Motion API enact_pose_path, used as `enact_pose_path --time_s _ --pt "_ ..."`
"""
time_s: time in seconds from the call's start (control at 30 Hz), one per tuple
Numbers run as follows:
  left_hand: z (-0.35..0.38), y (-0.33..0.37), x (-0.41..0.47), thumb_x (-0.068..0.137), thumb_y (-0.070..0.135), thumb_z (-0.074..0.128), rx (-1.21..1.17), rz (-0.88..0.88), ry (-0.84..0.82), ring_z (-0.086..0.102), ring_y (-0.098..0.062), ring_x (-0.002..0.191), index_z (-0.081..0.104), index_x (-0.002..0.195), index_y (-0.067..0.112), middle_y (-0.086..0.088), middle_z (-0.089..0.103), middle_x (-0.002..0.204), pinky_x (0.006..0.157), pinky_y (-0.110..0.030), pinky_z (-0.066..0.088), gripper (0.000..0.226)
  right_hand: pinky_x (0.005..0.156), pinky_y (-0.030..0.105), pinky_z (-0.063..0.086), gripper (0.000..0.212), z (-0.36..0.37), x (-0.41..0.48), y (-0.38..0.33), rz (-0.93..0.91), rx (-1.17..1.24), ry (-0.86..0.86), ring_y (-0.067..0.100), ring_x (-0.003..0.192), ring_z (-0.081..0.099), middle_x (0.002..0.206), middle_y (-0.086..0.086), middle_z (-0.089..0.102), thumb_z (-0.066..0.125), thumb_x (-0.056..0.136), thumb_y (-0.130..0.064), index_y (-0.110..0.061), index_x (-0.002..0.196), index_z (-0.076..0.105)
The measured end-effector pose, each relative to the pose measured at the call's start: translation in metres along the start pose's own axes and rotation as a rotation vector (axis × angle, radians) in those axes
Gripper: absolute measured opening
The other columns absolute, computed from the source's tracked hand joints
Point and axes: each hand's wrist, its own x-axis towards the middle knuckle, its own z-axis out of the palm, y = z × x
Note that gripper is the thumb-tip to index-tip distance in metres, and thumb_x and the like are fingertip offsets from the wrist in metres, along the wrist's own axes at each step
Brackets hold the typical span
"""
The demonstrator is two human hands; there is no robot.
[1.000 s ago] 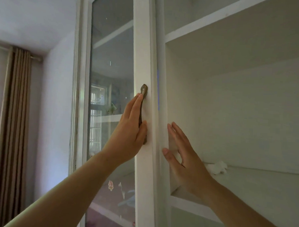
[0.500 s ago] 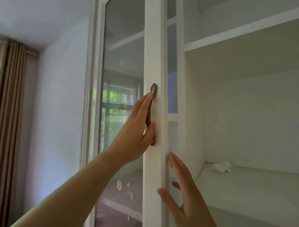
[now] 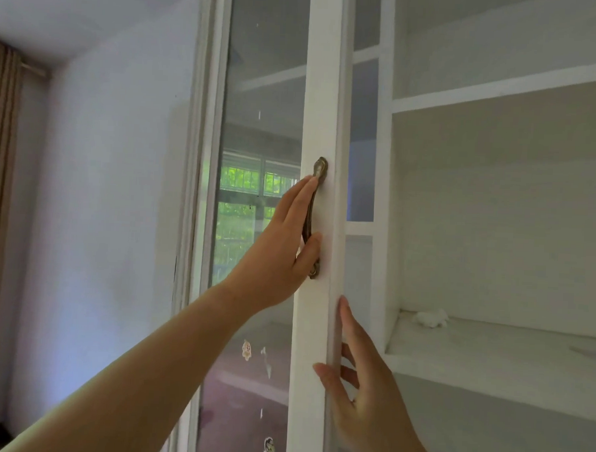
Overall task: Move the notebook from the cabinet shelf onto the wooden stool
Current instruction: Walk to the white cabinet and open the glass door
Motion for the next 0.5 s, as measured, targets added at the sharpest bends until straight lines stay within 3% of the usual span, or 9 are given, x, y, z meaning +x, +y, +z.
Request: enact_pose_path --time_s 0.13,0.4,0.5 --pt "-0.015 0.001 -0.006 0.094 0.016 0.041 -0.006 0.0 -0.001 0.025 -0.003 0.131 0.009 0.146 0.017 0.003 0.014 0.152 0.106 -0.032 0.036 0.061 0.088 0.007 0.041 0.071 0.008 -0.004 -0.018 0.034 0.023 -0.001 -0.008 0.123 0.039 0.135 -0.051 0.014 0.051 0.083 -0.041 -0.064 0.13 0.003" --pt "-0.042 0.001 -0.02 0.093 0.016 0.04 -0.048 -0.007 -0.014 0.038 -0.021 0.129 0.009 0.146 0.022 0.007 0.017 0.151 0.104 -0.043 0.039 0.062 0.099 0.023 0.043 0.071 0.024 -0.011 -0.057 0.067 -0.02 0.0 0.002 0.127 0.04 0.139 -0.041 0.019 0.049 0.08 -0.045 -0.066 0.127 0.0" --pt "-0.052 0.002 -0.025 0.093 0.014 0.04 -0.065 -0.006 -0.02 0.035 -0.018 0.132 0.008 0.146 0.023 0.006 0.017 0.151 0.106 -0.043 0.038 0.062 0.099 0.024 0.043 0.072 0.031 -0.013 -0.068 0.058 -0.032 0.009 0.002 0.128 0.039 0.14 -0.041 0.019 0.049 0.081 -0.044 -0.064 0.131 0.002"
